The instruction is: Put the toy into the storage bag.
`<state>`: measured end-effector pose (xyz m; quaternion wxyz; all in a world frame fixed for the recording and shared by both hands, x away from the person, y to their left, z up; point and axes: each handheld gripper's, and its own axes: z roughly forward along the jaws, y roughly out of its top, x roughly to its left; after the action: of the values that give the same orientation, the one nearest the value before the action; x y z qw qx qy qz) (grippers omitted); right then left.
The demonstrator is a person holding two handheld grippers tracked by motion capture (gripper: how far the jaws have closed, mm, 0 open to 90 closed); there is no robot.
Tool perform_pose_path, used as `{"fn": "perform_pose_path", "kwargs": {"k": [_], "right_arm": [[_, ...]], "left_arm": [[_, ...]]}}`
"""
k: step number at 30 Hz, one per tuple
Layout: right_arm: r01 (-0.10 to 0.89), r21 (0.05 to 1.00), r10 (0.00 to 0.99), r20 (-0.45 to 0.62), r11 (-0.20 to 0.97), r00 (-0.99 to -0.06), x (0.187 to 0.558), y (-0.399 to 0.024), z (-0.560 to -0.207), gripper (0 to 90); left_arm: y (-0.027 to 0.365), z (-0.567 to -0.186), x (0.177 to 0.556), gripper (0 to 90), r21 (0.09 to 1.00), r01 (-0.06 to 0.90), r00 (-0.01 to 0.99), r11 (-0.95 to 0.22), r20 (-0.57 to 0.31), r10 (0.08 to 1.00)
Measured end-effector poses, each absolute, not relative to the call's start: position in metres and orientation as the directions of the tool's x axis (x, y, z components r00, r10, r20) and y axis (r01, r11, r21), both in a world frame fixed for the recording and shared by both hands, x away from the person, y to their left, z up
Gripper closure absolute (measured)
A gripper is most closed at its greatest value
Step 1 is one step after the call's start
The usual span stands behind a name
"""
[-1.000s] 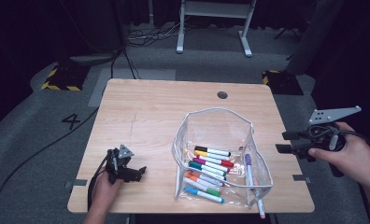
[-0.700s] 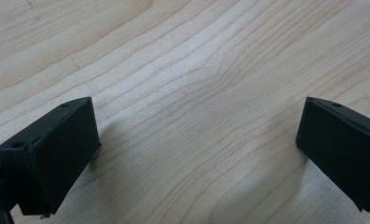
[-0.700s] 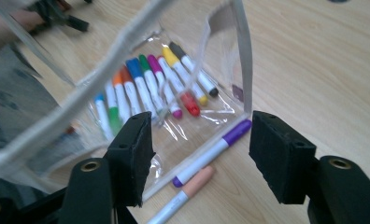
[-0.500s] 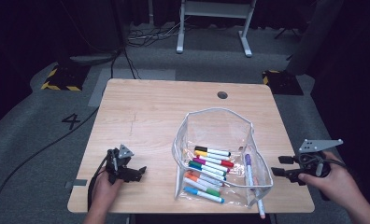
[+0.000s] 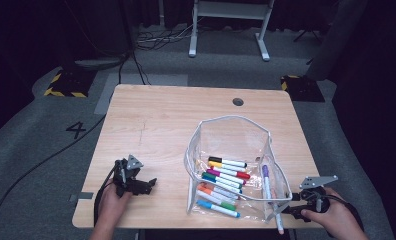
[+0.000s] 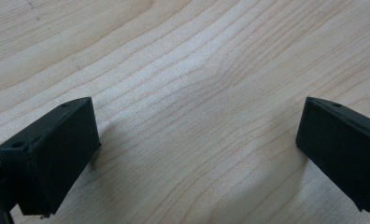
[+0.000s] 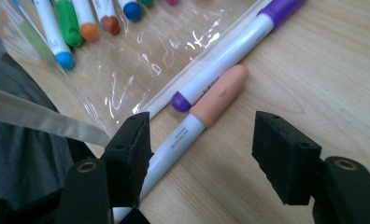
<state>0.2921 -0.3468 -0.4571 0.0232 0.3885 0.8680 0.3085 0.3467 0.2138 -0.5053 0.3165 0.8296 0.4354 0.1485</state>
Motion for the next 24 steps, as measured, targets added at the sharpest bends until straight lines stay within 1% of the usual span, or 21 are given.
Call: {"fn": "perform_pose_path", "kwargs": {"k": [5,10,13,16,20,22,23,24], "right_arm": [[0.666,0.545,0.695,0.195,0.51,-0.692,0.288,-0.338,-0.466,37.0],[0.67,0.529,0.717,0.156,0.52,-0.68,0.287,-0.333,-0.475,36.9],[0.677,0.522,0.736,0.131,0.518,-0.664,0.288,-0.335,-0.476,39.0],[0.702,0.504,0.767,0.115,0.503,-0.632,0.29,-0.344,-0.474,46.8],[0.726,0.481,0.799,0.08,0.492,-0.595,0.296,-0.359,-0.472,61.2],[0.747,0.475,0.829,0.065,0.464,-0.556,0.3,-0.365,-0.471,65.6],[0.755,0.466,0.838,0.05,0.462,-0.544,0.302,-0.369,-0.471,72.6],[0.763,0.454,0.843,0.045,0.461,-0.536,0.303,-0.37,-0.47,76.0]], "left_arm": [[0.214,-0.505,0.347,0.0,0.654,0.628,0.577,-0.421,-0.029,0.816],[0.214,-0.505,0.347,0.0,0.654,0.626,0.579,-0.424,-0.026,0.815],[0.214,-0.505,0.347,0.0,0.654,0.628,0.577,-0.421,-0.029,0.816],[0.214,-0.505,0.347,0.0,0.654,0.628,0.577,-0.421,-0.029,0.816],[0.214,-0.505,0.347,0.0,0.654,0.628,0.577,-0.421,-0.029,0.816],[0.214,-0.505,0.347,0.0,0.654,0.627,0.578,-0.423,-0.027,0.816],[0.214,-0.505,0.347,0.0,0.654,0.629,0.577,-0.421,-0.029,0.816],[0.214,-0.505,0.347,0.0,0.654,0.628,0.577,-0.421,-0.029,0.816]]}}
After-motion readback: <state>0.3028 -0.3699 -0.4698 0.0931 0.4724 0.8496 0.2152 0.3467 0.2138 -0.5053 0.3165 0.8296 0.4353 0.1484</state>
